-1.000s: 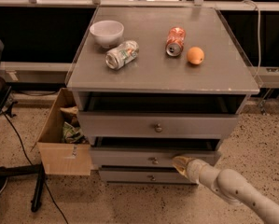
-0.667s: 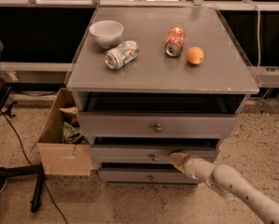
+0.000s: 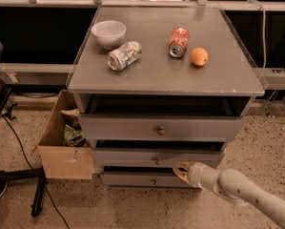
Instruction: Close middle drawer
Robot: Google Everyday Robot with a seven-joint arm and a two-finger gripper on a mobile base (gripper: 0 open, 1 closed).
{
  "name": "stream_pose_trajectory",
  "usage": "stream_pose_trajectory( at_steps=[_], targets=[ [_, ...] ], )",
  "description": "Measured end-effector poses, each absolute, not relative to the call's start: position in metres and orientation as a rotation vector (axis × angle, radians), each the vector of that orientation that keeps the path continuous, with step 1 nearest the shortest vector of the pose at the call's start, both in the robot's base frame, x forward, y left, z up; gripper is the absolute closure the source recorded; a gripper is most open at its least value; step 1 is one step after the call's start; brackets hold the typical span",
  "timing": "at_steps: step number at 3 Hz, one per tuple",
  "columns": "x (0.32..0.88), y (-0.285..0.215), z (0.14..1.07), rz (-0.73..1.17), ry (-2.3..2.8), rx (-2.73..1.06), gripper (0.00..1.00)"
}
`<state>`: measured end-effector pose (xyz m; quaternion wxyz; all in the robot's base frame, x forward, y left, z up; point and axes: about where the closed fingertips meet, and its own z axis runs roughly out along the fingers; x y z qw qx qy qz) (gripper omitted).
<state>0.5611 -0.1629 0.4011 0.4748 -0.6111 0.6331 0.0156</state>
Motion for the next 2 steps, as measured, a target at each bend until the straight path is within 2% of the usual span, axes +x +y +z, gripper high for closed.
stream_pose_trajectory(
  at_steps=[1, 2],
  targets=[
    [0.513, -0.176, 0.404, 0.149, 1.682, -1.539, 1.0],
    [0.465, -0.188, 0.41, 0.248, 1.812, -1.582, 0.83]
  ],
)
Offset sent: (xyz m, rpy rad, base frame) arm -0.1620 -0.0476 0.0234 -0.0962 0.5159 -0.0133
